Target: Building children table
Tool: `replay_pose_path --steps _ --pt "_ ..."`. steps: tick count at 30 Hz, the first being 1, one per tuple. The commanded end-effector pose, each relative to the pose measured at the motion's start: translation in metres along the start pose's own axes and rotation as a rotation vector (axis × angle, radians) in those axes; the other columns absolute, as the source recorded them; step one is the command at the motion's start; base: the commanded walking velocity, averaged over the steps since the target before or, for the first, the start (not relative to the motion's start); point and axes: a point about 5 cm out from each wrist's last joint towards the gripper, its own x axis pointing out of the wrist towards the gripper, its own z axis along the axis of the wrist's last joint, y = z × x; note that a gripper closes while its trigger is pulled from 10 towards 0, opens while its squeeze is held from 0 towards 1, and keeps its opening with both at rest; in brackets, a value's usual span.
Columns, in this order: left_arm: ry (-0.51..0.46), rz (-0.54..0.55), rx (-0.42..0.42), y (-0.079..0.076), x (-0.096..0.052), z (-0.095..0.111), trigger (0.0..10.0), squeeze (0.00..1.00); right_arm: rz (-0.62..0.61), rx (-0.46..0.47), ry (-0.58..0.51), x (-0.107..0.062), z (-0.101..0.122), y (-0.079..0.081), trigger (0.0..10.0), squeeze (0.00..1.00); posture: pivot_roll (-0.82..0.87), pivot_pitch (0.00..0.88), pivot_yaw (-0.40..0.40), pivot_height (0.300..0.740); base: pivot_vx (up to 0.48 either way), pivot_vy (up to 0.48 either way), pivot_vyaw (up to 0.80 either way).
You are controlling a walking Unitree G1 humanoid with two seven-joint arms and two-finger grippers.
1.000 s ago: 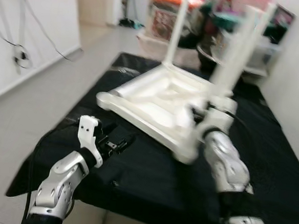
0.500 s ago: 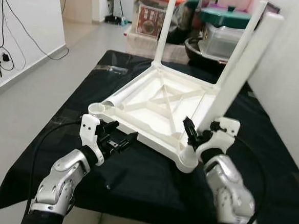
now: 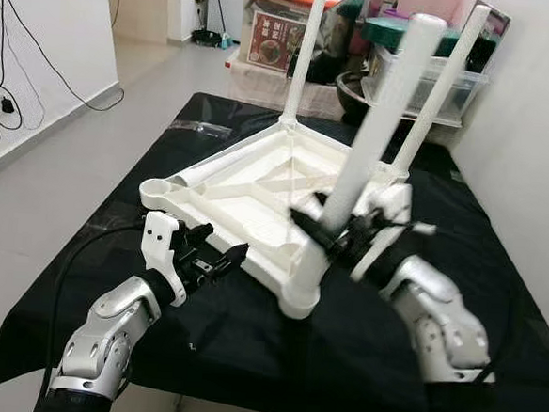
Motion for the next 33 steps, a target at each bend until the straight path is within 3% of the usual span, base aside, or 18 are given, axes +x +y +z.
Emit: replay_pose_path --steps 1,2,3,4,7,10,13,15,16,17,23,24,25,26,28,29,30,33 --pt "0.009 0.006 -0.010 0.000 0.000 -0.004 10.0 0.00 -0.108 0.025 0.047 0.004 -0.014 -0.008 3.7 0.00 0.08 0.000 -0.136 0.740 0.000 0.000 0.00" --pt "0.008 0.006 -0.013 0.000 0.000 -0.004 10.0 0.00 -0.258 0.052 0.072 0.004 -0.020 -0.021 0.0 0.00 0.07 0.000 -0.136 0.740 0.000 0.000 0.00" --pt "0.008 0.002 -0.018 0.000 -0.001 -0.004 10.0 0.00 -0.587 0.088 0.122 -0.006 -0.031 -0.049 0.0 0.00 0.07 0.000 -0.132 0.740 0.000 0.000 0.00" --pt "0.008 -0.001 -0.020 -0.001 0.000 -0.003 10.0 0.00 -0.721 0.090 0.143 -0.014 -0.035 -0.059 0.0 0.00 0.07 0.000 -0.132 0.740 0.000 0.000 0.00" --pt "0.009 -0.006 -0.017 -0.002 0.000 -0.003 10.0 0.00 -0.928 0.093 0.163 -0.028 -0.039 -0.073 0.0 0.00 0.06 0.000 -0.127 0.740 0.000 0.000 0.00" --pt "0.007 -0.012 -0.025 -0.003 0.000 -0.003 10.0 0.00 -1.353 0.190 0.249 -0.081 -0.060 -0.087 0.0 0.00 0.06 0.000 -0.127 0.740 0.000 0.000 0.00" --pt "0.007 -0.016 -0.023 -0.004 0.000 -0.003 10.0 0.00 -1.461 0.200 0.248 -0.102 -0.064 -0.081 0.0 0.00 0.05 0.000 -0.121 0.740 0.000 0.000 0.00" --pt "0.007 -0.015 -0.018 -0.004 0.000 -0.003 10.0 0.00 -1.452 0.186 0.229 -0.102 -0.061 -0.076 0.0 0.00 0.05 0.000 -0.121 0.740 0.000 0.000 0.00" --pt "0.005 -0.014 -0.027 -0.003 -0.001 -0.004 10.0 0.00 -1.300 0.221 0.167 -0.081 -0.055 -0.061 0.0 0.00 0.04 0.000 -0.115 0.740 0.000 0.000 0.00" --pt "0.005 -0.017 -0.032 -0.003 -0.001 -0.003 10.0 0.00 -1.187 0.234 0.132 -0.066 -0.051 -0.053 10.0 0.00 0.03 0.000 -0.112 0.740 0.000 0.000 0.00" --pt "0.008 -0.022 -0.028 -0.004 -0.001 -0.003 10.0 0.00 -0.865 0.207 -0.023 -0.035 -0.029 -0.029 10.0 0.00 0.03 0.000 -0.109 0.740 0.000 0.000 0.00" --pt "0.007 -0.022 -0.030 -0.004 -0.001 -0.003 10.0 0.00 -0.796 0.193 -0.059 -0.030 -0.023 -0.026 10.0 1.00 0.03 0.000 -0.114 0.740 0.000 0.000 0.00" --pt "0.007 -0.024 -0.031 -0.004 0.000 -0.003 10.0 0.00 -0.759 0.198 -0.073 -0.029 -0.019 -0.027 10.0 1.00 0.04 0.000 -0.115 0.740 0.000 0.000 0.00" --pt "0.006 -0.021 -0.025 -0.004 0.000 -0.003 10.0 0.00 -0.705 0.185 -0.075 -0.026 -0.013 -0.028 10.0 0.69 0.04 0.000 -0.116 0.740 0.000 0.000 0.00" --pt "0.006 -0.019 -0.019 -0.005 0.000 -0.003 10.0 0.00 -0.672 0.172 -0.072 -0.025 -0.009 -0.029 10.0 0.69 0.04 0.000 -0.116 0.740 0.000 0.000 0.00" --pt "0.003 -0.015 -0.024 -0.004 0.000 -0.003 10.0 0.00 -0.553 0.131 -0.064 -0.021 -0.003 -0.029 10.0 0.00 0.04 0.000 -0.123 0.740 0.000 0.000 0.00" --pt "0.003 -0.015 -0.024 -0.004 0.000 -0.003 10.0 0.00 -0.553 0.131 -0.064 -0.021 -0.003 -0.029 10.0 0.00 0.04 0.000 -0.123 0.740 0.000 0.000 0.00" --pt "0.005 -0.015 -0.021 -0.003 0.001 -0.004 10.0 0.00 -0.200 0.010 -0.009 -0.018 0.005 -0.017 10.0 0.00 0.05 0.000 -0.127 0.740 0.000 0.000 0.00"
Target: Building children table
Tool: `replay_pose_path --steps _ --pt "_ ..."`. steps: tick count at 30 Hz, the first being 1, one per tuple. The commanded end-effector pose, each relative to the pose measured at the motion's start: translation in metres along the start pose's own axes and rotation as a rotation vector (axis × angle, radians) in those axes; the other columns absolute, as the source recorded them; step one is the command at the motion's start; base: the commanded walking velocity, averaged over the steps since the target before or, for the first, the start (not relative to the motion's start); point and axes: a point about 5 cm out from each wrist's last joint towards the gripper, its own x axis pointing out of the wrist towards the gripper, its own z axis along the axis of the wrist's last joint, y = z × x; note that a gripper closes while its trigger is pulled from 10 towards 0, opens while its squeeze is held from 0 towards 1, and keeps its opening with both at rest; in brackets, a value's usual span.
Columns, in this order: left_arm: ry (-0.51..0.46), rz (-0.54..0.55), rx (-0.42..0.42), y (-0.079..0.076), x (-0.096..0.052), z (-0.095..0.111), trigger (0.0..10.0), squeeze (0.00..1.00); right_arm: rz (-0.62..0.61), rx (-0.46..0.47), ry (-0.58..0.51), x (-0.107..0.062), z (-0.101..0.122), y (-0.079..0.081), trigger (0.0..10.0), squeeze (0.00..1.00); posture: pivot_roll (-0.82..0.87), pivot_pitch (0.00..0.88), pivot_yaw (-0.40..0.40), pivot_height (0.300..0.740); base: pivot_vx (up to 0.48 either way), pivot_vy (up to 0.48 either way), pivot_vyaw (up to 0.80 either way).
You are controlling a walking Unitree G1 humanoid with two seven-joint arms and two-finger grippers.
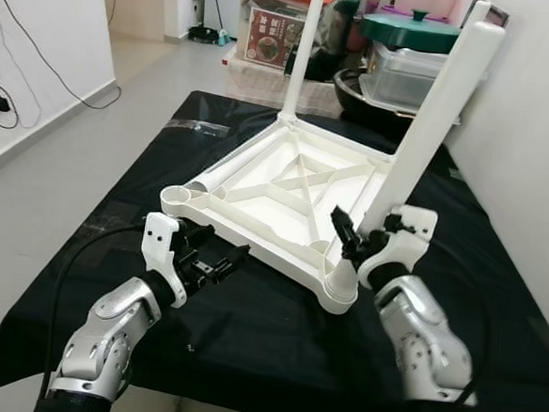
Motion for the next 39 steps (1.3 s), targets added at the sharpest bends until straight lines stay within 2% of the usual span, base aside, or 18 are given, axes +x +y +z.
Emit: replay_pose_path --steps 1,3,7,9,11,13,14,15,16,18,19,24,25,29,30,33,34,39 --pt "0.004 -0.003 -0.006 -0.002 0.001 -0.002 10.0 0.00 0.151 0.008 0.005 0.004 -0.001 0.016 10.0 0.00 0.05 0.000 -0.127 0.740 0.000 0.000 0.00" --pt "0.008 -0.003 -0.002 -0.001 0.002 -0.003 10.0 0.00 0.312 -0.052 0.052 0.001 -0.004 0.023 10.0 0.00 0.05 0.000 -0.129 0.740 0.000 0.000 0.00" --pt "0.009 -0.001 -0.004 0.000 0.002 -0.003 10.0 0.00 0.358 -0.093 0.106 0.004 -0.013 0.026 9.5 0.00 0.06 0.000 -0.138 0.740 0.000 0.000 0.00" --pt "0.001 0.014 -0.004 0.001 0.002 -0.002 10.0 0.00 0.146 -0.177 0.165 0.019 -0.032 0.015 0.0 0.00 0.07 0.000 -0.145 0.740 0.000 0.000 0.00" --pt "-0.001 0.019 -0.006 0.001 0.002 -0.002 10.0 0.00 0.041 -0.189 0.192 0.024 -0.039 0.009 0.0 0.00 0.07 0.000 -0.145 0.740 0.000 0.000 0.00" --pt "0.001 0.025 0.004 0.001 0.001 -0.002 10.0 0.00 -0.361 -0.148 0.186 0.025 -0.040 -0.021 0.0 0.00 0.07 0.000 -0.138 0.740 0.000 0.000 0.00" --pt "0.001 0.025 0.004 0.001 0.001 -0.002 10.0 0.00 -0.361 -0.148 0.186 0.025 -0.040 -0.021 0.0 0.00 0.07 0.000 -0.138 0.740 0.000 0.000 0.00" --pt "0.001 0.025 0.003 0.002 0.001 -0.002 10.0 0.00 -0.525 -0.103 0.179 0.019 -0.040 -0.035 0.0 0.00 0.07 0.000 -0.137 0.740 0.000 0.000 0.00" --pt "0.001 0.025 0.003 0.002 0.001 -0.002 10.0 0.00 -0.525 -0.103 0.179 0.019 -0.040 -0.035 0.0 0.00 0.07 0.000 -0.137 0.740 0.000 0.000 0.00" --pt "0.007 0.009 -0.004 0.002 0.000 -0.002 10.0 0.00 -0.903 0.017 0.205 -0.010 -0.050 -0.063 0.0 0.00 0.06 0.000 -0.128 0.740 0.000 0.000 0.00" --pt "0.009 0.004 -0.004 0.001 0.000 -0.001 10.0 0.00 -1.003 0.061 0.223 -0.022 -0.056 -0.069 0.0 0.00 0.06 0.000 -0.128 0.740 0.000 0.000 0.00" --pt "0.003 0.009 -0.012 0.001 0.000 -0.001 10.0 0.00 -1.132 0.144 0.323 -0.050 -0.080 -0.057 0.0 0.00 0.06 0.000 -0.123 0.740 0.000 0.000 0.00" --pt "0.004 0.010 -0.005 0.001 0.000 -0.001 10.0 0.00 -1.051 0.189 0.337 -0.048 -0.084 -0.046 10.0 0.00 0.04 0.000 -0.112 0.740 0.000 0.000 0.00" --pt "0.005 0.012 -0.003 0.001 -0.001 -0.001 10.0 0.00 -0.851 0.234 0.281 -0.033 -0.078 -0.026 10.0 0.00 0.04 0.000 -0.108 0.740 0.000 0.000 0.00" --pt "0.007 0.006 -0.009 0.002 -0.001 -0.001 10.0 0.00 -0.759 0.217 0.211 -0.027 -0.068 -0.018 10.0 1.00 0.04 0.000 -0.109 0.740 0.000 0.000 0.00" --pt "0.013 -0.004 -0.006 0.001 -0.001 -0.001 10.0 0.00 -0.642 0.174 0.101 -0.016 -0.045 -0.010 10.0 1.00 0.04 0.000 -0.107 0.740 0.000 0.000 0.00" --pt "0.012 -0.002 -0.004 0.001 -0.001 -0.001 10.0 0.00 -0.571 0.160 0.062 -0.010 -0.032 -0.008 10.0 0.00 0.04 0.000 -0.107 0.740 0.000 0.000 0.00" --pt "0.006 0.006 -0.005 0.002 0.000 -0.001 10.0 0.00 -0.284 0.159 -0.043 0.006 0.007 0.001 10.0 0.00 0.03 0.000 -0.111 0.740 0.000 0.000 0.00"
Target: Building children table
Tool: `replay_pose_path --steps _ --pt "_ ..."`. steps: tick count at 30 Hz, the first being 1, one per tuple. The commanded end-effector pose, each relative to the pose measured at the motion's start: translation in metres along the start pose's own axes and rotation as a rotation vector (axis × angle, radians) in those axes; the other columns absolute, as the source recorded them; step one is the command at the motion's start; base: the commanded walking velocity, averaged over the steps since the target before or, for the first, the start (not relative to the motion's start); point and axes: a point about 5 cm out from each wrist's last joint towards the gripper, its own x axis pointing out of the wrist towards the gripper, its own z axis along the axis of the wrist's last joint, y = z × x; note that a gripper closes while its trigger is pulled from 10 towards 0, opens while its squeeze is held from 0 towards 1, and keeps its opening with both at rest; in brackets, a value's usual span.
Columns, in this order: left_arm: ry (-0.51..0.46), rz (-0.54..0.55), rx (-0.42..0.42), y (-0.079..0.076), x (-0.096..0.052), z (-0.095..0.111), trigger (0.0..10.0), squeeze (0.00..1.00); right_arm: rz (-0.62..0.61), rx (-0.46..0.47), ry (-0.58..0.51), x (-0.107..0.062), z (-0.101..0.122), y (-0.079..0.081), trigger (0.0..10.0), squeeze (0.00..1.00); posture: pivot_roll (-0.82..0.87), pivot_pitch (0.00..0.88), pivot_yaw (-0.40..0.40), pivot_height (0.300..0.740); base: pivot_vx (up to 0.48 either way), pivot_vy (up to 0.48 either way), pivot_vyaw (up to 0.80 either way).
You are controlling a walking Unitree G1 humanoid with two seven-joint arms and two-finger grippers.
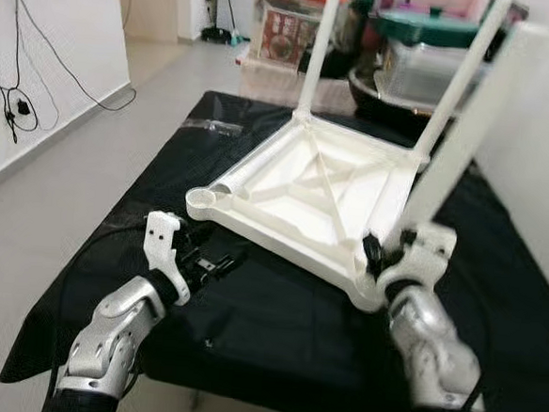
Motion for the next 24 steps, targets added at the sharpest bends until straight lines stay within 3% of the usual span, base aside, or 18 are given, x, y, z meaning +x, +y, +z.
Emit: replay_pose_path --steps 1,2,6,10,13,14,15,16,18,19,20,22,23,24 --pt "0.005 -0.002 -0.009 -0.001 0.002 -0.002 10.0 0.00 0.249 -0.005 -0.013 -0.001 0.010 0.023 10.0 0.00 0.03 0.000 -0.109 0.740 0.000 0.000 0.00" --pt "0.004 -0.003 -0.017 -0.001 0.003 -0.002 10.0 0.00 0.477 -0.092 0.034 -0.007 0.001 0.034 10.0 0.00 0.04 0.000 -0.111 0.740 0.000 0.000 0.00" --pt "0.013 -0.012 -0.010 -0.002 0.004 -0.003 10.0 0.00 0.629 -0.138 0.115 -0.009 -0.017 0.041 10.0 0.00 0.05 0.000 -0.118 0.740 0.000 0.000 0.00" --pt "0.011 -0.008 -0.018 -0.001 0.003 -0.003 10.0 0.00 0.644 -0.145 0.133 -0.003 -0.028 0.046 10.0 0.00 0.05 0.000 -0.123 0.740 0.000 0.000 0.00" --pt "0.005 0.000 -0.019 0.000 0.002 -0.003 10.0 0.00 0.582 -0.183 0.168 0.011 -0.040 0.047 10.0 0.00 0.06 0.000 -0.129 0.740 0.000 0.000 0.00" --pt "0.001 0.010 -0.016 0.000 0.002 -0.003 10.0 0.00 0.458 -0.217 0.187 0.024 -0.045 0.044 2.7 0.00 0.07 0.000 -0.133 0.740 0.000 0.000 0.00" --pt "0.000 0.013 -0.020 0.000 0.002 -0.003 10.0 0.00 0.393 -0.222 0.190 0.029 -0.045 0.041 2.7 0.00 0.07 0.000 -0.133 0.740 0.000 0.000 0.00" --pt "0.001 0.012 -0.019 0.000 0.002 -0.003 10.0 0.00 0.256 -0.210 0.185 0.034 -0.043 0.029 0.0 0.00 0.07 0.000 -0.130 0.740 0.000 0.000 0.00" --pt "0.005 0.010 -0.012 -0.001 0.002 -0.003 10.0 0.00 0.057 -0.184 0.181 0.038 -0.042 0.010 0.0 0.00 0.07 0.000 -0.130 0.740 0.000 0.000 0.00" --pt "0.005 0.010 -0.012 -0.001 0.002 -0.003 10.0 0.00 0.057 -0.184 0.181 0.038 -0.042 0.010 0.0 0.00 0.07 0.000 -0.130 0.740 0.000 0.000 0.00" --pt "0.005 0.010 -0.011 -0.001 0.001 -0.003 10.0 0.00 -0.051 -0.162 0.174 0.036 -0.041 -0.001 0.0 0.00 0.06 0.000 -0.125 0.740 0.000 0.000 0.00" --pt "0.004 0.007 -0.023 0.001 0.000 -0.002 10.0 0.00 -0.316 -0.125 0.162 0.023 -0.041 -0.029 0.0 0.00 0.06 0.000 -0.122 0.740 0.000 0.000 0.00" --pt "0.004 0.007 -0.023 0.001 0.000 -0.002 10.0 0.00 -0.316 -0.125 0.162 0.023 -0.041 -0.029 0.0 0.00 0.06 0.000 -0.122 0.740 0.000 0.000 0.00" --pt "0.004 0.003 -0.026 0.000 0.001 -0.002 10.0 0.00 -0.453 -0.121 0.169 0.011 -0.043 -0.044 0.0 0.00 0.05 0.000 -0.118 0.740 0.000 0.000 0.00"
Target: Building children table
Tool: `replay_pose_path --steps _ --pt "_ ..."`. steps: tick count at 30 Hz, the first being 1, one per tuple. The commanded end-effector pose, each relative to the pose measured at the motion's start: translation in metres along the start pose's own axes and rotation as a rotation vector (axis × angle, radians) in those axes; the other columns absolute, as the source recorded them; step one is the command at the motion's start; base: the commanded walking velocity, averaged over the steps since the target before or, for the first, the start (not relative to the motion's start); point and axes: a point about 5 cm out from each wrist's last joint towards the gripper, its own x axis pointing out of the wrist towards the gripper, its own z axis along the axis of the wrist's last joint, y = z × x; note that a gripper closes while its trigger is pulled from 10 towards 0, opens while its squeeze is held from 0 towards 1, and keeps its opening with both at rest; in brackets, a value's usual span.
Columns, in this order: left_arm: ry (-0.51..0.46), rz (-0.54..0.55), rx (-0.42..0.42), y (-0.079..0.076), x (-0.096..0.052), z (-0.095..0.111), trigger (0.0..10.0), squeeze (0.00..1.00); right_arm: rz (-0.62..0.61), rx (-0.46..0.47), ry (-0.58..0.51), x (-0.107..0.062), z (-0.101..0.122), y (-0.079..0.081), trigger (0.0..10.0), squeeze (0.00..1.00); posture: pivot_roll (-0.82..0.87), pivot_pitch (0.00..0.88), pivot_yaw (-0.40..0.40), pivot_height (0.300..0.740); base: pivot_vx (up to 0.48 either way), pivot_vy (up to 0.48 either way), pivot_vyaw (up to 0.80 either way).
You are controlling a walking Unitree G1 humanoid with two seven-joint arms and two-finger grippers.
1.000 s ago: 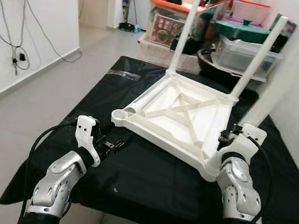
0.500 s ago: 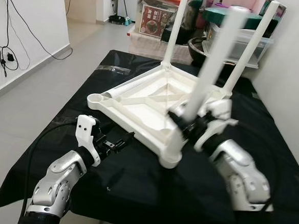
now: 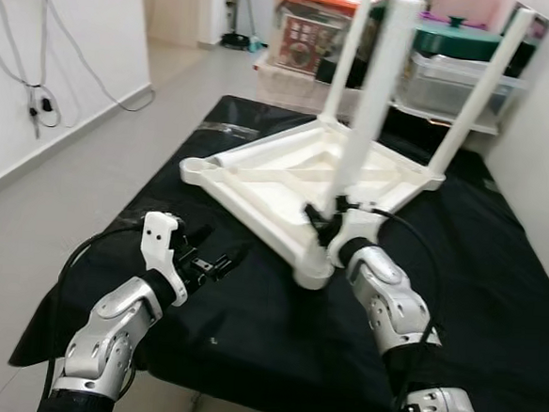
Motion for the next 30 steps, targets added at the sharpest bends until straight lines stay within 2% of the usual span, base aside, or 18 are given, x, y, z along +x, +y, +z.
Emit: replay_pose_path --steps 1,2,4,7,8,11,12,13,14,15,16,17,23,24,25,27,28,30 --pt "0.014 -0.016 -0.007 -0.002 0.001 -0.002 10.0 0.00 -0.260 0.009 0.102 -0.013 -0.021 -0.038 0.0 0.00 0.05 0.000 -0.118 0.740 0.000 0.000 0.00" --pt "0.013 -0.015 -0.009 -0.002 0.001 -0.002 10.0 0.00 -0.338 -0.011 0.100 -0.022 -0.024 -0.046 0.0 0.00 0.04 0.000 -0.114 0.740 0.000 0.000 0.00" --pt "0.011 -0.017 -0.014 -0.002 0.001 -0.002 10.0 0.00 -0.376 -0.018 0.105 -0.033 -0.026 -0.050 0.0 0.00 0.03 0.000 -0.107 0.740 0.000 0.000 0.00" --pt "0.009 -0.020 -0.021 -0.003 0.001 -0.001 10.0 0.00 -0.355 -0.001 0.140 -0.041 -0.030 -0.045 0.0 0.00 0.03 0.000 -0.104 0.740 0.000 0.000 0.00" --pt "0.013 -0.022 -0.014 -0.003 0.001 -0.002 10.0 0.00 -0.314 0.015 0.164 -0.042 -0.031 -0.038 10.0 0.00 0.02 0.000 -0.091 0.740 0.000 0.000 0.00" --pt "0.015 -0.024 -0.007 -0.003 0.001 -0.002 10.0 0.00 -0.230 0.019 0.155 -0.042 -0.028 -0.027 10.0 0.00 0.02 0.000 -0.091 0.740 0.000 0.000 0.00" --pt "0.017 -0.027 -0.015 -0.002 0.001 -0.002 10.0 0.00 -0.135 0.047 0.108 -0.043 -0.020 -0.019 10.0 0.15 0.01 0.000 -0.089 0.740 0.000 0.000 0.00" --pt "0.017 -0.030 -0.022 -0.002 0.001 -0.002 10.0 0.00 -0.072 0.066 0.073 -0.044 -0.014 -0.013 10.0 1.00 0.01 0.000 -0.089 0.740 0.000 0.000 0.00" --pt "0.017 -0.030 -0.022 -0.002 0.001 -0.002 10.0 0.00 -0.072 0.066 0.073 -0.044 -0.014 -0.013 10.0 1.00 0.01 0.000 -0.089 0.740 0.000 0.000 0.00" --pt "0.019 -0.033 -0.017 -0.002 0.001 -0.002 10.0 0.00 0.118 0.120 -0.034 -0.041 0.009 0.001 10.0 0.96 0.01 0.000 -0.089 0.740 0.000 0.000 0.00" --pt "0.019 -0.033 -0.017 -0.002 0.001 -0.002 10.0 0.00 0.118 0.120 -0.034 -0.041 0.009 0.001 10.0 0.96 0.01 0.000 -0.089 0.740 0.000 0.000 0.00" --pt "0.018 -0.031 -0.019 -0.002 0.001 -0.003 10.0 0.00 0.199 0.120 -0.063 -0.039 0.018 0.006 10.0 0.00 0.02 0.000 -0.096 0.740 0.000 0.000 0.00" --pt "0.017 -0.025 -0.008 -0.003 0.003 -0.004 10.0 0.00 0.367 0.051 -0.144 -0.032 0.041 0.015 10.0 0.00 0.03 0.000 -0.110 0.740 0.000 0.000 0.00" --pt "0.014 -0.021 -0.012 -0.003 0.002 -0.004 10.0 0.00 0.428 0.022 -0.151 -0.033 0.044 0.018 10.0 0.00 0.04 0.000 -0.113 0.740 0.000 0.000 0.00" --pt "0.015 -0.022 -0.008 -0.003 0.003 -0.005 10.0 0.00 0.679 -0.121 -0.162 -0.037 0.043 0.031 10.0 0.00 0.04 0.000 -0.113 0.740 0.000 0.000 0.00" --pt "0.015 -0.022 -0.008 -0.003 0.003 -0.005 10.0 0.00 0.679 -0.121 -0.162 -0.037 0.043 0.031 10.0 0.00 0.04 0.000 -0.113 0.740 0.000 0.000 0.00" --pt "0.015 -0.021 -0.010 -0.003 0.003 -0.005 10.0 0.00 0.846 -0.233 -0.116 -0.039 0.034 0.039 10.0 0.00 0.05 0.000 -0.122 0.740 0.000 0.000 0.00" --pt "0.014 -0.020 -0.015 -0.003 0.004 -0.005 10.0 0.00 0.901 -0.262 -0.098 -0.040 0.030 0.042 10.0 0.00 0.05 0.000 -0.122 0.740 0.000 0.000 0.00"
